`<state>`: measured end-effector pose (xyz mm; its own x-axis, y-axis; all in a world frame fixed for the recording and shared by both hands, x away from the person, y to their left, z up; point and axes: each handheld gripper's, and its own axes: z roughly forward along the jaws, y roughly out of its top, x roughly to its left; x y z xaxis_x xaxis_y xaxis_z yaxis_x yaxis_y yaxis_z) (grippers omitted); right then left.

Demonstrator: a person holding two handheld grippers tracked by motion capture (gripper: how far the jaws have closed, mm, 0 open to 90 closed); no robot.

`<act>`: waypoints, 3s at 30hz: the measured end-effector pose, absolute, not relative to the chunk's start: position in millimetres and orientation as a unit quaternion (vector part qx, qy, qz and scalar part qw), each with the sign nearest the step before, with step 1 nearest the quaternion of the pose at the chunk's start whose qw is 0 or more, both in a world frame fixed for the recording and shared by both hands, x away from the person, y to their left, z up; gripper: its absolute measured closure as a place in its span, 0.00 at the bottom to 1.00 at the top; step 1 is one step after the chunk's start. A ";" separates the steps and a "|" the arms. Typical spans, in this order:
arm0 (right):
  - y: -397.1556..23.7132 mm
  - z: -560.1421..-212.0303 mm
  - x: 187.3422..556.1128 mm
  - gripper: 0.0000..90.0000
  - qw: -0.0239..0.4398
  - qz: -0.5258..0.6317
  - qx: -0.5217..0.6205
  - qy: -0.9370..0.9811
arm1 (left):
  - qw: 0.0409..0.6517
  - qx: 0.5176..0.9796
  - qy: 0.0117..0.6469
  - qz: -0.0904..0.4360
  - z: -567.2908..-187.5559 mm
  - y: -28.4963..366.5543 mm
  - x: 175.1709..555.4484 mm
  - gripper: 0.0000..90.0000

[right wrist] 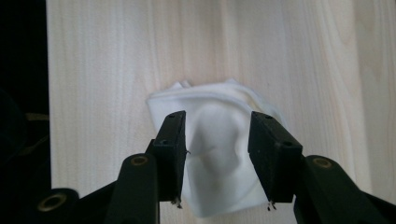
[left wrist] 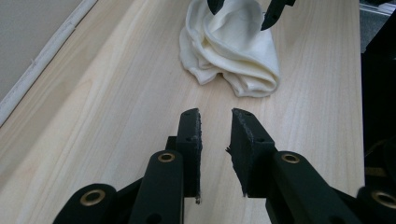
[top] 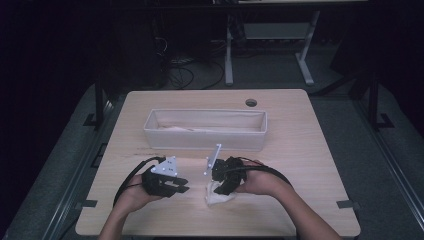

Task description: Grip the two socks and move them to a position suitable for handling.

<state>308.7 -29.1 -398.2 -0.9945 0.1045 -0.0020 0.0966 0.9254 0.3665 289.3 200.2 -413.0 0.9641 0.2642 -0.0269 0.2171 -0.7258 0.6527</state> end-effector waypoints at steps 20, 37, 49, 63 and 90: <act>-9.2 -411.7 321.9 0.82 -0.013 0.198 0.050 0.979 | 0.362 0.920 0.142 0.040 -408.8 214.6 289.9 0.81; -17.7 -410.6 328.4 0.48 0.010 0.125 -0.090 0.988 | 0.362 0.920 0.143 0.032 -411.6 213.0 291.0 0.81; -17.8 -431.2 335.3 0.50 -0.023 0.126 -0.064 0.990 | 0.360 0.922 0.139 0.032 -412.3 212.6 291.1 0.81; -22.5 -432.4 335.7 0.59 -0.045 0.133 -0.012 0.990 | 0.363 0.921 0.140 0.032 -412.3 213.3 290.5 0.81; -21.6 -415.7 324.2 0.55 -0.003 0.128 -0.060 0.990 | 0.360 0.922 0.141 0.029 -412.7 214.5 290.6 0.81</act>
